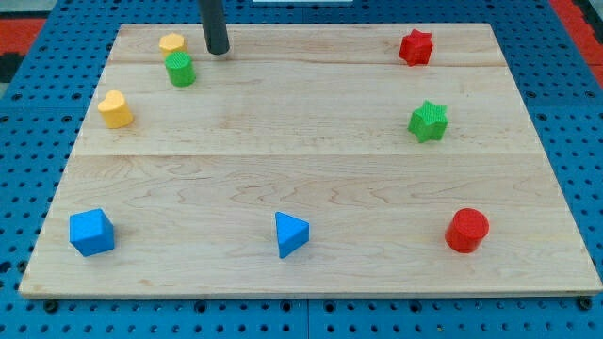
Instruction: Move blue cube towards the blue triangle
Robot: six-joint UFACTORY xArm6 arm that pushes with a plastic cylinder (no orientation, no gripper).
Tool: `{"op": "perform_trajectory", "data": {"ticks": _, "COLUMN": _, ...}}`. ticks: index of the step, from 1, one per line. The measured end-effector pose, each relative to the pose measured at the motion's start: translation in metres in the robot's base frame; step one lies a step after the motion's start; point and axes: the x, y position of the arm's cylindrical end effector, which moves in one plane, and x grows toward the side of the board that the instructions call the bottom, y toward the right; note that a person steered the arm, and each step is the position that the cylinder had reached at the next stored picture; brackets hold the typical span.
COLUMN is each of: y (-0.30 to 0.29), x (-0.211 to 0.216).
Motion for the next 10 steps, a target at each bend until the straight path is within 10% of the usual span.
{"op": "perform_trajectory", "data": {"ticks": 3, "y": 0.065, "x": 0.155}}
{"op": "perform_trajectory", "data": {"ticks": 5, "y": -0.066, "x": 0.33}}
{"op": "perform_trajectory", "data": {"ticks": 6, "y": -0.173, "x": 0.331}}
{"op": "perform_trajectory", "data": {"ticks": 10, "y": 0.033, "x": 0.26}}
